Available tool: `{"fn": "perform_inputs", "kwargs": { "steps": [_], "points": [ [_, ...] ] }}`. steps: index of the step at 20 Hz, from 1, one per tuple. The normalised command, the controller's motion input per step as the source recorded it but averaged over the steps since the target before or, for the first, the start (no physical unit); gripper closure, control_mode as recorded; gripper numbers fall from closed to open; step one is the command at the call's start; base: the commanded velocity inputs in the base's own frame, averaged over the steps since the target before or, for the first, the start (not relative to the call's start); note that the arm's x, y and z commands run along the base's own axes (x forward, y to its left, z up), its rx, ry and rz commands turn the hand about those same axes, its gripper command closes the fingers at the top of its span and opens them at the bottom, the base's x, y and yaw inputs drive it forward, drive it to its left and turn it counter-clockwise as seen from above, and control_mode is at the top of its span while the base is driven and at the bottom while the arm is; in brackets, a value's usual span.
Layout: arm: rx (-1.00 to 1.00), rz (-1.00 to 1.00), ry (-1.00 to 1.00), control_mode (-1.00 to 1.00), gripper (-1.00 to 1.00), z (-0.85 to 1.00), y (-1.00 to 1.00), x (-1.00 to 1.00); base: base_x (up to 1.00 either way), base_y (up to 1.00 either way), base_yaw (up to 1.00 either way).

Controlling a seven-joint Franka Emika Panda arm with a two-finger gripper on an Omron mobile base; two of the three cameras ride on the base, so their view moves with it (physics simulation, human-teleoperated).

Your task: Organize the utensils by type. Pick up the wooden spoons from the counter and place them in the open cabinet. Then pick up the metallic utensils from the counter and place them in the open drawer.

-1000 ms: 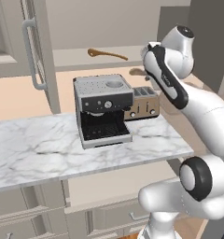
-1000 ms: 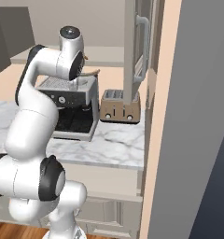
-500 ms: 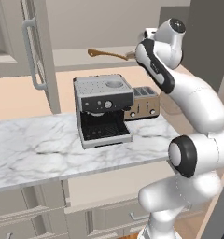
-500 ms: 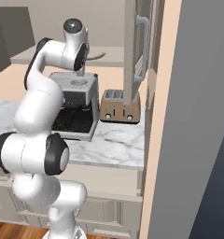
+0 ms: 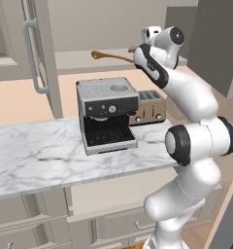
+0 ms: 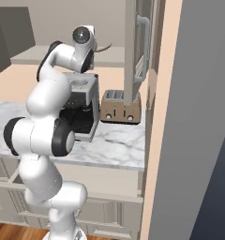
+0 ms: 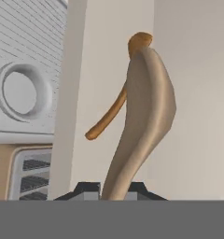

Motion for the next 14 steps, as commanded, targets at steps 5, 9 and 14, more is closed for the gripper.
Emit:
{"fn": "perform_inputs", "kwargs": {
  "steps": [5,9,14],
  "points": [
    [-0.06,0.00,0.03,-1.00,1.00,0.01,-0.26,0.81,0.00,0.00,0.00],
    [0.00,0.00,0.12,-1.00,1.00,0.13,-0.28,0.79,0.00,0.00,0.00],
    [0.00,0.00,0.10,-1.00,1.00,0.19,-0.16,0.67,0.00,0.00,0.00]
  ]
}}
